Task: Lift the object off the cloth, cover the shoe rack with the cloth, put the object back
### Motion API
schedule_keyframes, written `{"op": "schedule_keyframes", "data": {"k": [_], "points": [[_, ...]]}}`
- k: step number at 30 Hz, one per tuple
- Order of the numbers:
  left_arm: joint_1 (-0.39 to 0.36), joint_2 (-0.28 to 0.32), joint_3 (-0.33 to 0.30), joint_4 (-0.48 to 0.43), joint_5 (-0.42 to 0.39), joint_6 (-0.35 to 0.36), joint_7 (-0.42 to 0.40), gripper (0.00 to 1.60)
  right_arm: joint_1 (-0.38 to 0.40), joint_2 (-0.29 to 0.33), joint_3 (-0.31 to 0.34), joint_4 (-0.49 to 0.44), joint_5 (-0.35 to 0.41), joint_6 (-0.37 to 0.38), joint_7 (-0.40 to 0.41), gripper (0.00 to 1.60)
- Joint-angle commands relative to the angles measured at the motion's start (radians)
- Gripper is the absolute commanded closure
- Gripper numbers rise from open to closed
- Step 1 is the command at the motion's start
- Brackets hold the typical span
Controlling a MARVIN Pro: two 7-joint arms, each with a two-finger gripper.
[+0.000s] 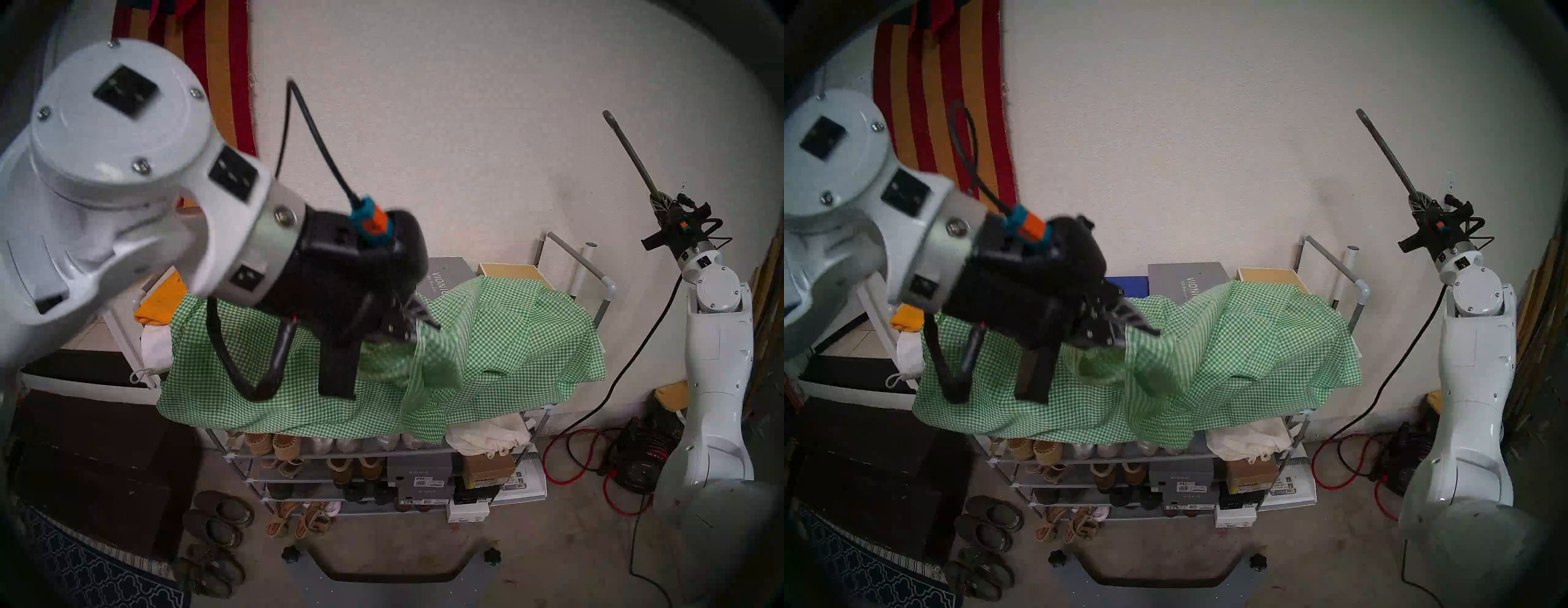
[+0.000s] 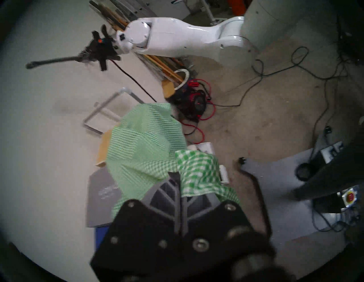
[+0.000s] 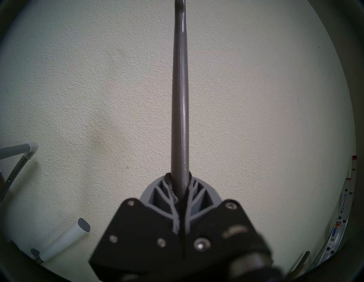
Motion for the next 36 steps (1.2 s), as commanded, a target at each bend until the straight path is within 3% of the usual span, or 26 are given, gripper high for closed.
{"op": "schedule_keyframes", "data": {"k": [1,7,13,19,27,36], "points": [[0.106,-0.006,0.135,0.0,-0.048,-0.001,-0.069,1.6,0.004,0.002,0.001,-0.004,0.001,0.0,0.0,1.6],[0.192,-0.009,0.267,0.0,-0.042,-0.001,-0.037,1.6,0.004,0.002,0.001,-0.004,0.001,0.0,0.0,1.6],[0.248,0.004,0.34,0.0,-0.021,-0.001,-0.011,1.6,0.004,0.002,0.001,-0.004,0.001,0.0,0.0,1.6],[0.334,0.041,0.464,0.0,0.053,-0.001,0.056,1.6,0.004,0.002,0.001,-0.004,0.001,0.0,-0.001,1.6],[0.428,0.051,0.578,0.0,0.17,-0.001,0.174,1.6,0.004,0.002,0.001,-0.004,0.001,0.0,0.0,1.6],[0.507,0.004,0.678,0.118,0.253,-0.015,0.31,1.6,0.004,0.002,0.001,-0.005,0.001,0.0,0.001,1.6]]}}
